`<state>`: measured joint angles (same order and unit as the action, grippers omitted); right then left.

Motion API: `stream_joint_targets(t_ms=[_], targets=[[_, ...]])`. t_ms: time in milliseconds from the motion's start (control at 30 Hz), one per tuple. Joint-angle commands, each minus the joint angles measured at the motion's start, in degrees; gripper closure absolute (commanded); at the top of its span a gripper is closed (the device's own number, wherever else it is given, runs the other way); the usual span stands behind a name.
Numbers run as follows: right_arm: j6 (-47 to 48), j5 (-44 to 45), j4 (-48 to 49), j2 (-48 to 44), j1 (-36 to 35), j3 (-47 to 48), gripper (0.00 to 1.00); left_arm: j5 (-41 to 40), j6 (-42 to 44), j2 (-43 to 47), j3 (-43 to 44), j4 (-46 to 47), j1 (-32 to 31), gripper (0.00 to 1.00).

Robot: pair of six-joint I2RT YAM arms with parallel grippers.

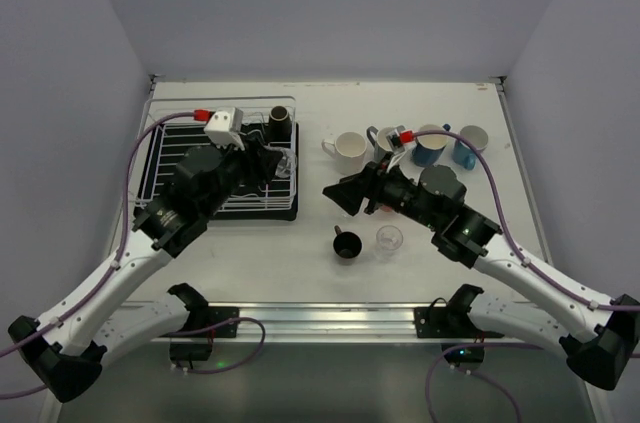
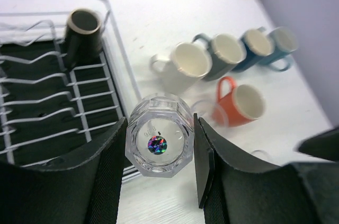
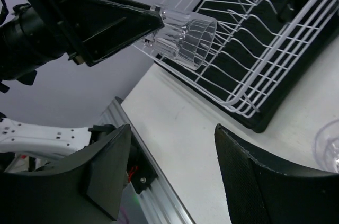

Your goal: Unload the cups from the dish rack

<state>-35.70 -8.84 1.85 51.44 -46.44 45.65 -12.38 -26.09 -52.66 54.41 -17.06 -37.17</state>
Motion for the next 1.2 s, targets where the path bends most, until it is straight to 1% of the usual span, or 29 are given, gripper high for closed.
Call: stream_joint_targets(t_ms=[0,67,133,167,200,333,467,567,600,667,700,733,767,800,833,867,900,967,1000,1033,1067,1100,1133,1167], targets=[[-2.9,-5.0,13.3,2.2,0.2,-0.5,0.33,9.4,-6.6,4.1,-2.3,10.4,0.0,0.97],[-3.8,-5.3,15.4,2.7,0.3,-0.7,0.33,14.0,-8.7,5.9,-3.3,13.7,0.0,0.97],[-4.4,-5.6,17.1,3.1,0.3,-1.6,0.32,16.6,-11.6,6.9,-4.9,15.9,-0.1,0.97],[-4.8,-6.1,17.4,3.1,0.3,-1.7,0.32,18.9,-13.4,7.5,-5.5,19.3,-0.1,0.97],[-5.0,-6.5,17.7,3.3,0.3,-1.9,0.32,20.0,-14.1,7.7,-6.2,20.3,-0.1,0.97],[-5.4,-8.3,19.3,3.7,0.4,-1.8,0.32,26.3,-17.7,6.4,-7.9,24.7,-0.1,0.97],[-6.0,-9.4,20.2,4.0,0.5,-1.5,0.33,30.0,-22.0,5.8,-10.5,31.5,-0.1,0.98],[-6.0,-10.1,22.0,3.6,0.4,-2.1,0.37,32.8,-24.1,5.1,-12.0,35.5,0.0,0.98],[-6.0,-10.1,22.5,3.3,0.4,-2.6,0.41,33.3,-24.5,4.9,-12.7,36.3,-0.1,0.97],[-6.5,-10.1,24.3,2.5,0.4,-3.2,0.53,34.3,-25.2,4.5,-13.3,37.9,0.0,0.95],[-6.6,-10.1,25.3,2.2,0.4,-4.2,0.61,34.7,-25.3,4.4,-13.6,38.2,-0.1,0.88],[-6.7,-10.1,26.5,1.9,0.4,-4.6,0.67,35.1,-25.5,4.2,-13.8,38.4,-0.1,0.82],[-7.0,-9.4,26.8,1.2,0.4,-5.0,0.74,35.9,-25.3,4.1,-14.1,38.7,-0.1,0.74],[-7.1,-9.0,26.7,0.9,0.4,-5.5,0.81,36.1,-25.1,4.1,-14.0,38.4,-0.1,0.51],[-7.1,-8.9,26.6,0.7,0.4,-5.7,0.93,36.2,-24.5,4.0,-13.7,37.6,-0.1,0.39],[-7.0,-8.7,26.2,-0.1,0.4,-6.1,0.97,35.9,-22.8,4.1,-13.3,35.5,-0.1,0.31],[-6.9,-8.5,25.1,-0.5,0.4,-6.2,1.00,35.6,-21.8,4.3,-12.3,34.1,-0.1,0.19],[-5.4,-7.9,17.8,-1.0,0.4,-4.9,1.00,33.7,-17.9,4.9,-10.9,28.9,-0.1,0.10],[-4.5,-7.0,13.9,-1.5,0.4,-2.9,1.00,32.7,-16.2,5.2,-9.0,26.7,-0.1,0.04],[-3.7,-6.5,6.7,-1.8,0.4,-2.0,1.00,30.0,-14.4,5.8,-8.0,21.5,-0.1,0.03],[-1.8,-5.7,2.4,-2.1,0.4,0.2,1.00,28.3,-10.9,6.2,-6.1,18.8,0.0,0.00],[-0.8,-3.5,-2.2,-2.5,0.4,1.4,1.00,26.8,-9.3,6.4,-5.2,16.4,-0.1,0.00],[0.3,-2.2,-12.0,-2.5,0.3,2.7,1.00,25.0,-7.6,7.0,-4.5,12.9,0.0,0.00],[2.5,-0.8,-16.8,-2.3,0.4,5.4,1.00,21.1,-4.4,7.4,-3.3,8.0,0.0,0.00]])
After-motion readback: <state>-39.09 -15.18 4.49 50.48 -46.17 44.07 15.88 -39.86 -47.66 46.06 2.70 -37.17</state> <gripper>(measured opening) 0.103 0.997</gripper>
